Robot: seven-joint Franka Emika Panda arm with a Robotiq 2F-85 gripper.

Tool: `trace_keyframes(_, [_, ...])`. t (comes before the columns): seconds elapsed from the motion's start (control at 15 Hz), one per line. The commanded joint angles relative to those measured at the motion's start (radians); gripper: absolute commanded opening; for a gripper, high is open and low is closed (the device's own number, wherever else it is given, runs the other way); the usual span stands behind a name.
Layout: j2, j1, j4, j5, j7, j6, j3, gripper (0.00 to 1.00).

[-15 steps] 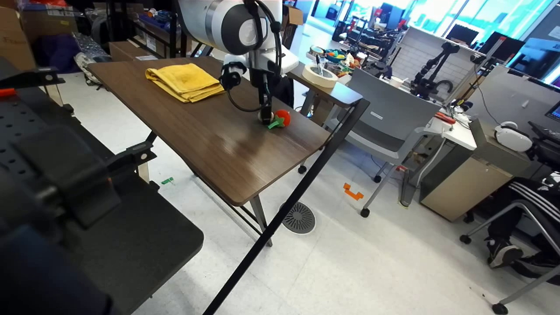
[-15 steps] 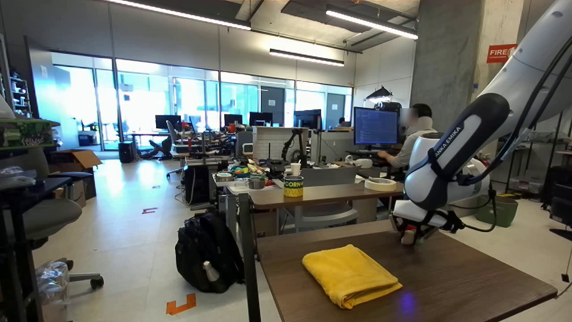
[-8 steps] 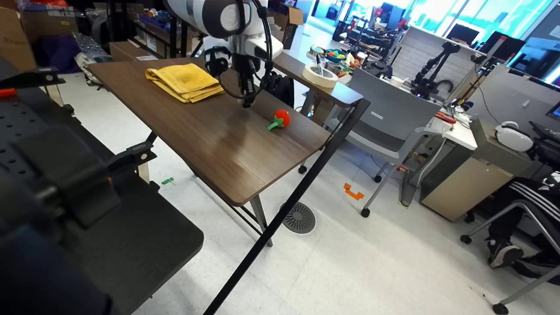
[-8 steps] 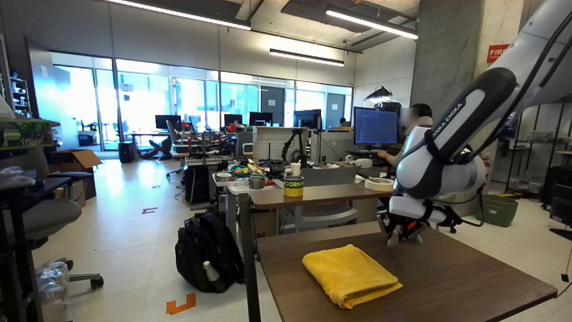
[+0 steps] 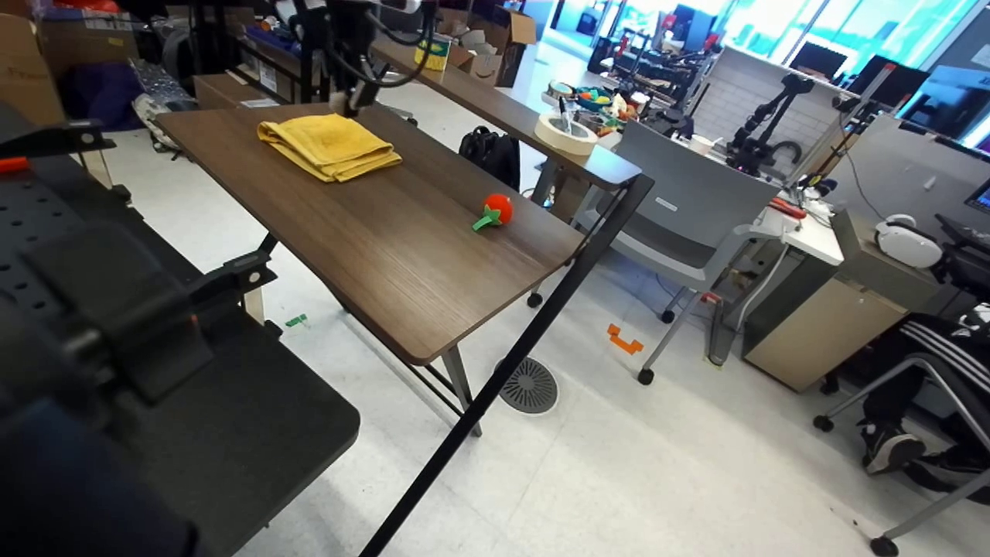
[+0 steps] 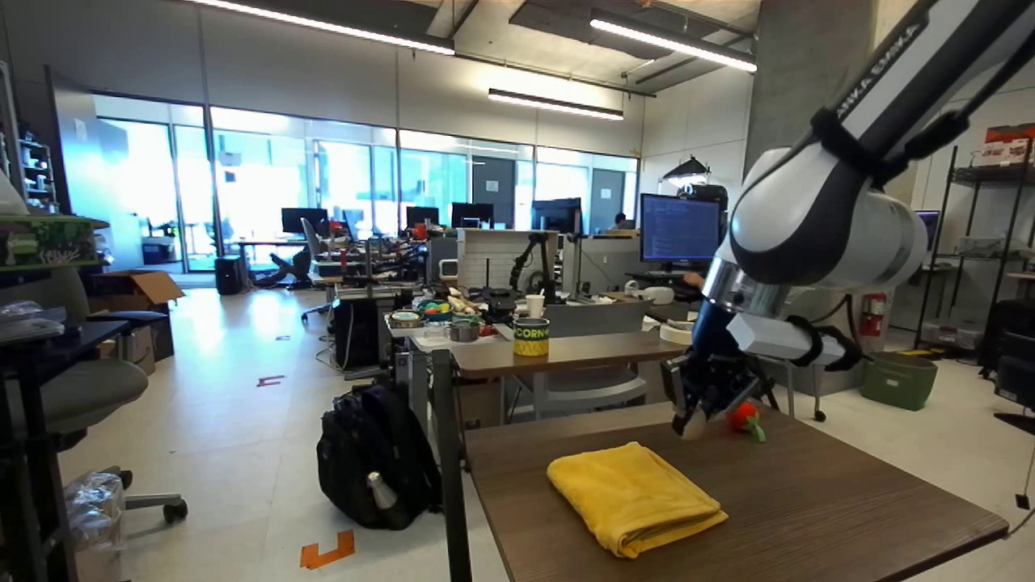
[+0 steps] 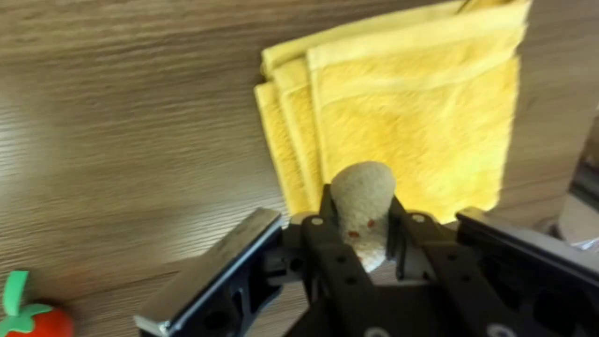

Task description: Use the towel to wipe the table

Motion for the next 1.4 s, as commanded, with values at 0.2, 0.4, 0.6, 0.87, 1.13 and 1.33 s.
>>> trace_keyframes(0.2, [-0.043, 0.195, -0.148, -0.065, -0.041, 0.149, 0.086, 0.06])
trace_keyframes(0.4, [0.001, 0.367, -0.158, -0.133, 0.007, 0.276, 0.001, 0.06])
trace_keyframes(0.6, [0.053, 0.522, -0.135, -0.15, 0.051, 0.312, -0.124, 0.06])
trace_keyframes(0.87, [0.125, 0.658, -0.097, -0.129, 0.086, 0.289, -0.274, 0.06])
trace_keyframes(1.13, [0.195, 0.676, -0.057, -0.114, 0.096, 0.263, -0.323, 0.06])
trace_keyframes(1.33, [0.209, 0.662, -0.041, -0.111, 0.095, 0.244, -0.317, 0.48])
